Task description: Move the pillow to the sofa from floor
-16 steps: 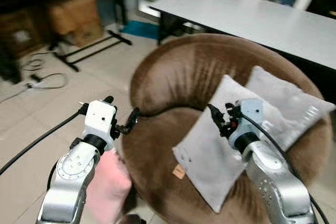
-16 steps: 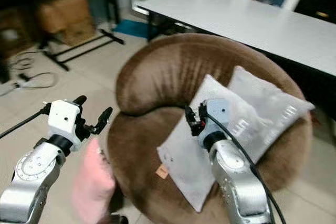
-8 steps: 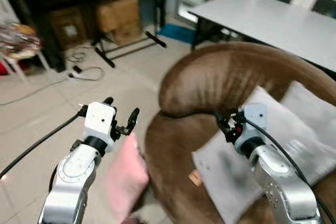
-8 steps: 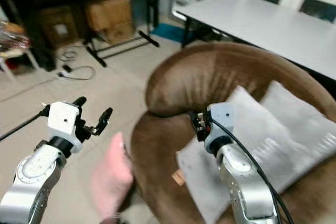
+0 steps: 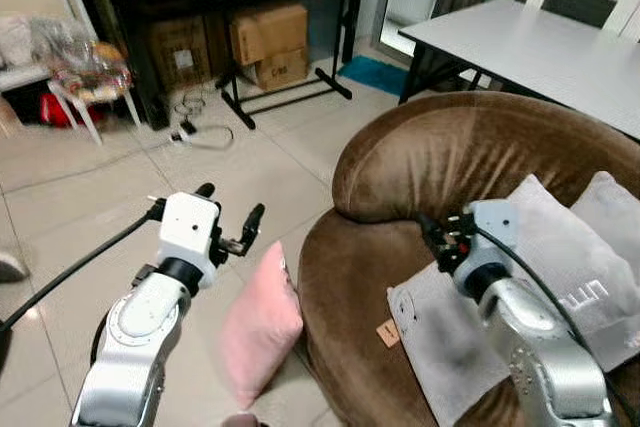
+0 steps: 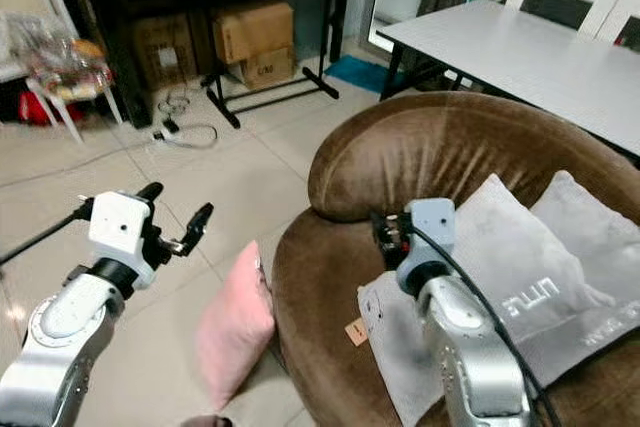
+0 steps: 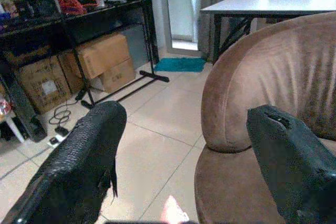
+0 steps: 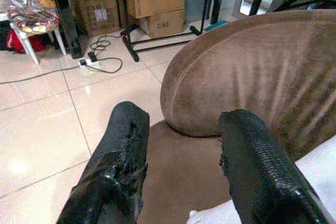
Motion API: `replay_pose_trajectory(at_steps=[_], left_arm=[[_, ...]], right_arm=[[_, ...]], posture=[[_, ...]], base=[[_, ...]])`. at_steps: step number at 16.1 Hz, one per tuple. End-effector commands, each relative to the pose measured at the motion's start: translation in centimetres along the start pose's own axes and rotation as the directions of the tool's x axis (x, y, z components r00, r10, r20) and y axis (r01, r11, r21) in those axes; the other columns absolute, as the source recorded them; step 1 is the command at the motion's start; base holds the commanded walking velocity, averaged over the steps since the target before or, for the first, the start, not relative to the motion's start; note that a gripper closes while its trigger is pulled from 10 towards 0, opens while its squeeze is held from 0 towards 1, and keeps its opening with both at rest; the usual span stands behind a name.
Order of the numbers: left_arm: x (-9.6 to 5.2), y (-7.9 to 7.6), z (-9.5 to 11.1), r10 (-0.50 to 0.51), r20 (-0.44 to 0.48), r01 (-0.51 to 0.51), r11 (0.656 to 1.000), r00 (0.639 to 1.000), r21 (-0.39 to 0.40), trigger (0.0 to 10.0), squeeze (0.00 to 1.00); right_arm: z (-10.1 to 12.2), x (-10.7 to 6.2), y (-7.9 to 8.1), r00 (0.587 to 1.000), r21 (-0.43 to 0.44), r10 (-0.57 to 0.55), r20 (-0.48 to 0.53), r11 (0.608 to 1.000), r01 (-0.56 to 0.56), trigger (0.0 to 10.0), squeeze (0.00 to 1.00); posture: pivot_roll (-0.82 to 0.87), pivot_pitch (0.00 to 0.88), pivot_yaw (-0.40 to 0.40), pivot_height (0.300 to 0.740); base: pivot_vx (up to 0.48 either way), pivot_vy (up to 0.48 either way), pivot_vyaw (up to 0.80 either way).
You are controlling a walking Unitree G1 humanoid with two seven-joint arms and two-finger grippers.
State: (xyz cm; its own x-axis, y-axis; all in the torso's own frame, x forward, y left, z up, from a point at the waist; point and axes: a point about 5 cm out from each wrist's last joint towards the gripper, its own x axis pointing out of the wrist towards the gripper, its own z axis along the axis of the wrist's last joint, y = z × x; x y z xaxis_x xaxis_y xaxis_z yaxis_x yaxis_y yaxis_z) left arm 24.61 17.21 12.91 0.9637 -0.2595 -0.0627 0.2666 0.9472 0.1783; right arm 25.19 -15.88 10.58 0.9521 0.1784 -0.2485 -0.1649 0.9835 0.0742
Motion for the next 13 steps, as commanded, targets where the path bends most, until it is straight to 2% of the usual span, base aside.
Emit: replay_pose_trajectory(at_steps=[1,4,7,13], left_arm=[[0.1,0.0,0.3,-0.002,0.008,0.002,1.000,1.000,0.008,10.0,0.00],[0.2,0.3,0.3,0.001,0.007,-0.001,1.000,1.000,0.014,10.0,0.00],[0.2,0.5,0.4,0.006,0.006,-0.006,1.000,1.000,0.022,10.0,0.00],[0.4,1.1,0.3,0.029,-0.001,-0.029,0.999,1.000,0.037,10.0,0.00]], right_arm=[[-0.2,-0.1,-0.3,0.999,-0.002,-0.025,-0.021,1.000,0.025,10.0,0.00],[-0.8,-0.2,0.0,0.998,0.023,-0.050,-0.040,0.998,0.051,10.0,0.00],[-0.8,-0.1,0.3,0.998,0.031,-0.046,-0.043,0.998,0.048,10.0,0.00],[-1.1,0.1,-0.1,0.996,0.042,-0.078,-0.054,0.996,0.080,10.0,0.00]], posture=[[-0.02,0.000,-0.058,0.740],[-0.02,0.000,-0.054,0.740],[-0.02,0.000,-0.052,0.740],[-0.01,0.000,-0.053,0.740]], base=[[0.000,0.000,0.00],[0.000,0.000,0.00],[0.000,0.276,0.00],[0.000,0.281,0.00]])
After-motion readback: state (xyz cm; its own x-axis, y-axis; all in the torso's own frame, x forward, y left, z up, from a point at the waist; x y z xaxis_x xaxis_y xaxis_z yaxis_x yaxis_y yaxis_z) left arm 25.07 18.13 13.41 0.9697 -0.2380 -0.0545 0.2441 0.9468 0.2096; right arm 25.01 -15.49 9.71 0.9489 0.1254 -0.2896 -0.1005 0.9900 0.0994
